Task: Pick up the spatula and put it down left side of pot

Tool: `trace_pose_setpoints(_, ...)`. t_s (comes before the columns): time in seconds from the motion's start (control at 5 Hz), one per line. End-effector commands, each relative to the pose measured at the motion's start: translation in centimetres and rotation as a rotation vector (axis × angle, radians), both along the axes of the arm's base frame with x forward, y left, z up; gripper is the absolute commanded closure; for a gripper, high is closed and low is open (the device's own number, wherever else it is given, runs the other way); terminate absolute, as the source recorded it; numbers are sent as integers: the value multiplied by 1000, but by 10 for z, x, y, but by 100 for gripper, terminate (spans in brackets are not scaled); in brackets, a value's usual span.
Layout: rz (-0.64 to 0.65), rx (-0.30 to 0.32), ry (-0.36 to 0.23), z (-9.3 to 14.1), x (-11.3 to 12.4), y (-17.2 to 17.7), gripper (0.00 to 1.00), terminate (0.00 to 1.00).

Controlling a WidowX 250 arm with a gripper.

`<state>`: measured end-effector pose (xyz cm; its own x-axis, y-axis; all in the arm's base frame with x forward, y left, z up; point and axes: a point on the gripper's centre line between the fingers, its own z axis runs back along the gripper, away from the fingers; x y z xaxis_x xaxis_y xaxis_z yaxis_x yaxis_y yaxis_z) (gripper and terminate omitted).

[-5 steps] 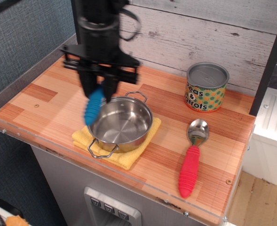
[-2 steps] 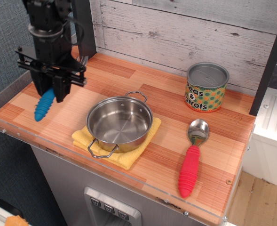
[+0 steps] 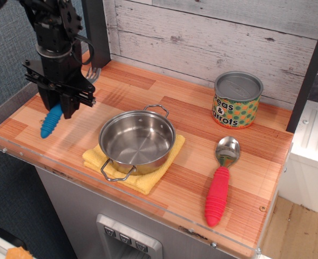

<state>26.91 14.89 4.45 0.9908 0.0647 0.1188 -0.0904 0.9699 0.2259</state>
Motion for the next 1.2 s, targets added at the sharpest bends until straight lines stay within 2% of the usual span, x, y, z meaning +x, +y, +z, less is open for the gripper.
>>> trace_pose_setpoints(0.0,-29,15,6,-12,9,3,100,0)
trace_pose_setpoints(0.2,-31,9,41,-24,7,2,100,0)
trace_pose_setpoints(0.4,-41,13,36,-24,6,0,100,0)
trace_pose_setpoints(0.6,-43,8,18,-24,5,2,0,0)
trace_pose_setpoints(1.0,-41,-26,-22,-18,3,3,0,0)
